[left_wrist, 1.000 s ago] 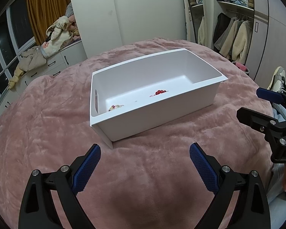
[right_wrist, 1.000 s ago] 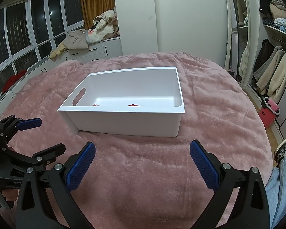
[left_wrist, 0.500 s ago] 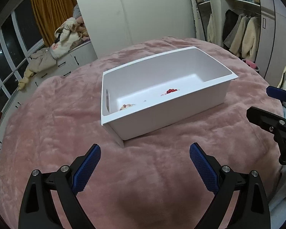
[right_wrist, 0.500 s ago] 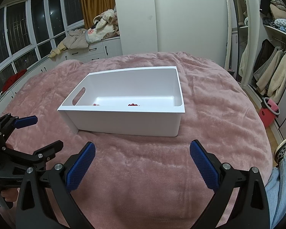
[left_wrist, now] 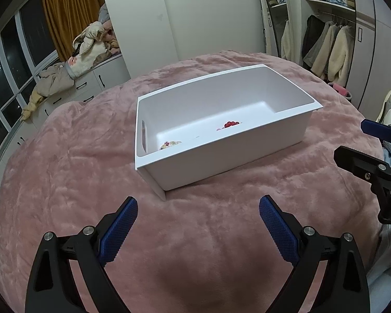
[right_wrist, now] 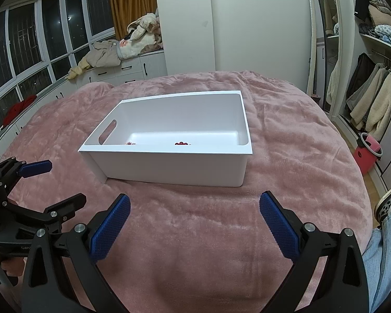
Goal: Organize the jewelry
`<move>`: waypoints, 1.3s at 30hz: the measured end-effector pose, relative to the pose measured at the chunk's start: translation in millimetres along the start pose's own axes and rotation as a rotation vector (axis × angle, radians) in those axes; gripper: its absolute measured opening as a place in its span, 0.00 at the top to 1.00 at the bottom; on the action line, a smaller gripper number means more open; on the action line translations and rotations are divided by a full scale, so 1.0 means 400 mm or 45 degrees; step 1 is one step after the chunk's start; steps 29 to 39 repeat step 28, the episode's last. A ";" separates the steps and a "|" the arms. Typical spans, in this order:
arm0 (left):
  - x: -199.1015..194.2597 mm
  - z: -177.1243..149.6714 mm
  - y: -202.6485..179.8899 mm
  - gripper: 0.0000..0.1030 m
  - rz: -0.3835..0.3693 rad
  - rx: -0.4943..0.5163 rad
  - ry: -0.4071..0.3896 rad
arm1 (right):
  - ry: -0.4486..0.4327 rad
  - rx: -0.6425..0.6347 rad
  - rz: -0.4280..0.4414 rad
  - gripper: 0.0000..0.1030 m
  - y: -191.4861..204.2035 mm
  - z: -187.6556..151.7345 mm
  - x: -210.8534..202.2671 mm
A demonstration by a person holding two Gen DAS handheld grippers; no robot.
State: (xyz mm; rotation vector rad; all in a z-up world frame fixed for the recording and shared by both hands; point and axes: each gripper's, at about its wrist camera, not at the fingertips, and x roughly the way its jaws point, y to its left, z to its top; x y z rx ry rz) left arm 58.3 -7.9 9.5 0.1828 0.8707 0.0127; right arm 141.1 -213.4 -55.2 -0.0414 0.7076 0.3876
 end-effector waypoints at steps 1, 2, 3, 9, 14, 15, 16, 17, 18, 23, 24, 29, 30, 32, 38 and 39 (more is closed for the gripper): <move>0.001 0.000 0.001 0.07 0.000 0.001 0.001 | 0.000 0.000 0.000 0.05 0.000 0.001 0.000; 0.001 -0.001 0.001 0.07 0.000 0.002 0.002 | 0.001 0.000 0.000 0.05 0.000 0.001 0.000; 0.000 -0.001 0.001 0.08 0.000 0.001 0.002 | 0.000 0.001 0.000 0.05 0.000 0.001 0.000; -0.001 -0.003 0.000 0.08 -0.003 0.004 -0.002 | 0.002 -0.001 -0.001 0.05 -0.001 0.000 0.000; -0.003 -0.003 -0.003 0.07 -0.005 0.003 -0.004 | 0.001 0.002 0.001 0.05 0.000 0.001 0.001; -0.003 -0.003 -0.003 0.08 -0.005 0.003 -0.003 | 0.001 0.000 0.000 0.05 0.000 0.001 0.000; -0.003 -0.003 -0.004 0.07 -0.007 0.003 -0.003 | 0.001 -0.001 0.000 0.05 0.000 0.001 0.000; -0.003 -0.003 -0.003 0.08 -0.006 0.006 -0.004 | 0.001 0.000 0.000 0.05 -0.001 0.002 0.000; -0.004 -0.003 -0.005 0.07 -0.005 0.006 -0.004 | 0.001 -0.001 -0.001 0.05 -0.001 0.001 0.000; -0.010 0.001 -0.011 0.07 -0.009 0.011 -0.011 | 0.001 0.002 0.001 0.05 -0.001 0.002 0.000; -0.011 0.002 -0.012 0.08 -0.009 0.012 -0.012 | 0.002 0.001 0.000 0.05 -0.001 0.002 0.001; -0.012 0.004 -0.015 0.08 -0.010 0.008 -0.010 | 0.001 -0.002 0.000 0.05 -0.001 0.002 0.000; -0.012 0.004 -0.015 0.08 -0.010 0.008 -0.010 | 0.001 -0.002 0.000 0.05 -0.001 0.002 0.000; -0.012 0.004 -0.015 0.08 -0.010 0.008 -0.010 | 0.001 -0.002 0.000 0.05 -0.001 0.002 0.000; -0.012 0.004 -0.015 0.08 -0.010 0.008 -0.010 | 0.001 -0.002 0.000 0.05 -0.001 0.002 0.000; -0.012 0.004 -0.015 0.08 -0.010 0.008 -0.010 | 0.001 -0.002 0.000 0.05 -0.001 0.002 0.000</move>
